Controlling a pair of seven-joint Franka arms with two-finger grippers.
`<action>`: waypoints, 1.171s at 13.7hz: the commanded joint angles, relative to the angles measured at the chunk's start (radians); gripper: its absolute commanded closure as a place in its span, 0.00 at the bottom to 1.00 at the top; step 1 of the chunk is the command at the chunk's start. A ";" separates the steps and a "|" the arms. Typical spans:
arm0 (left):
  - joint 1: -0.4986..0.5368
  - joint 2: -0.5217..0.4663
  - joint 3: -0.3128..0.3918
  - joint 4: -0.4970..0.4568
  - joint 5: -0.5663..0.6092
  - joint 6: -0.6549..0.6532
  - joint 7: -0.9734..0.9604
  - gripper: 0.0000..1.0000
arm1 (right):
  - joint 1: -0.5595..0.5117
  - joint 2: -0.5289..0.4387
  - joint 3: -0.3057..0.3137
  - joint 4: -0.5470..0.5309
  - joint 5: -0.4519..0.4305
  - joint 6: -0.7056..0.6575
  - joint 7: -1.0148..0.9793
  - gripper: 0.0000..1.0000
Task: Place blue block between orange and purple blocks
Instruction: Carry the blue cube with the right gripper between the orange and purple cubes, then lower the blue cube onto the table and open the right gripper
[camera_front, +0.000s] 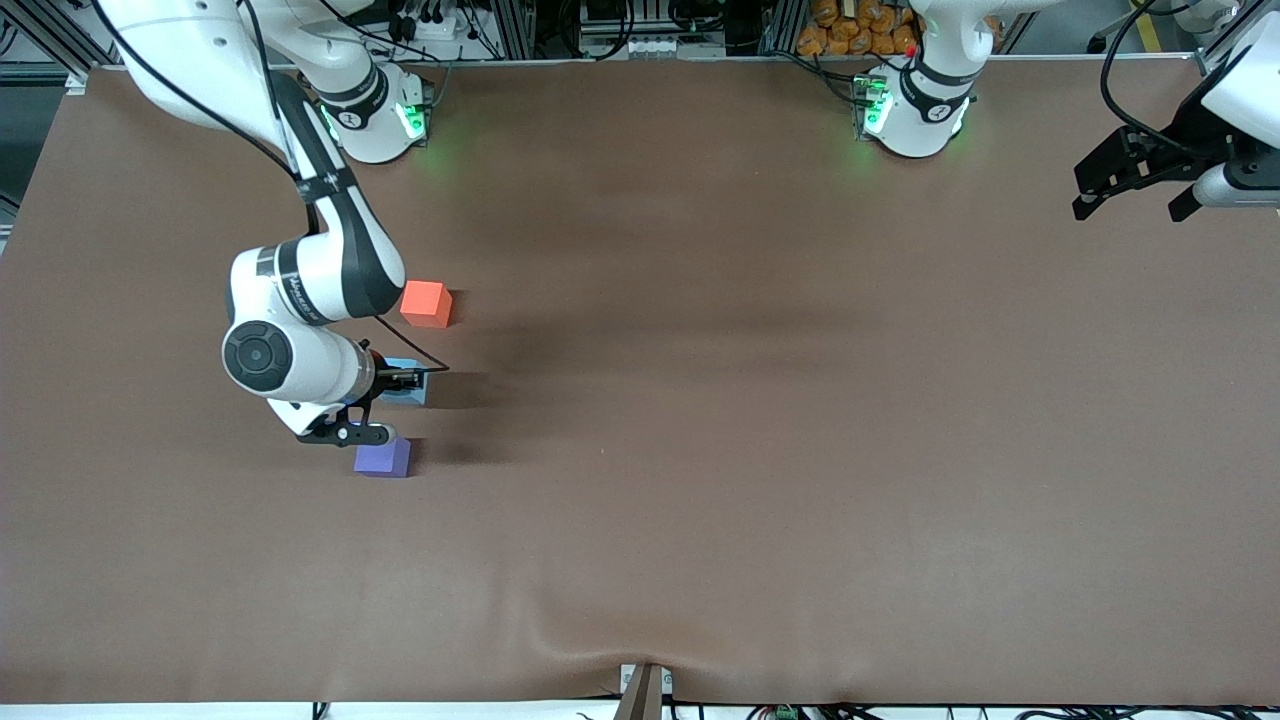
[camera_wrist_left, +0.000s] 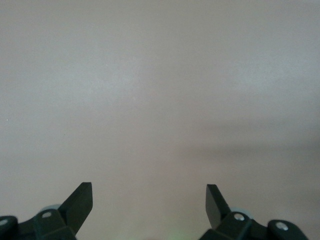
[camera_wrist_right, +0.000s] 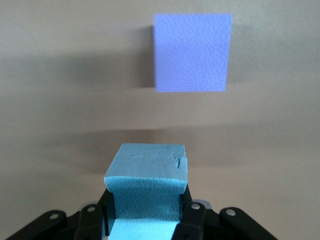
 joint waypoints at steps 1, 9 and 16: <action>0.008 -0.011 -0.002 -0.001 -0.018 -0.014 -0.003 0.00 | -0.036 -0.044 0.019 -0.100 -0.020 0.080 -0.027 1.00; 0.009 -0.008 0.004 -0.001 -0.033 -0.014 -0.003 0.00 | -0.062 -0.031 0.024 -0.235 -0.009 0.306 -0.066 1.00; 0.008 -0.006 0.004 0.001 -0.033 -0.014 -0.003 0.00 | -0.044 -0.028 0.028 -0.233 -0.007 0.303 -0.032 0.98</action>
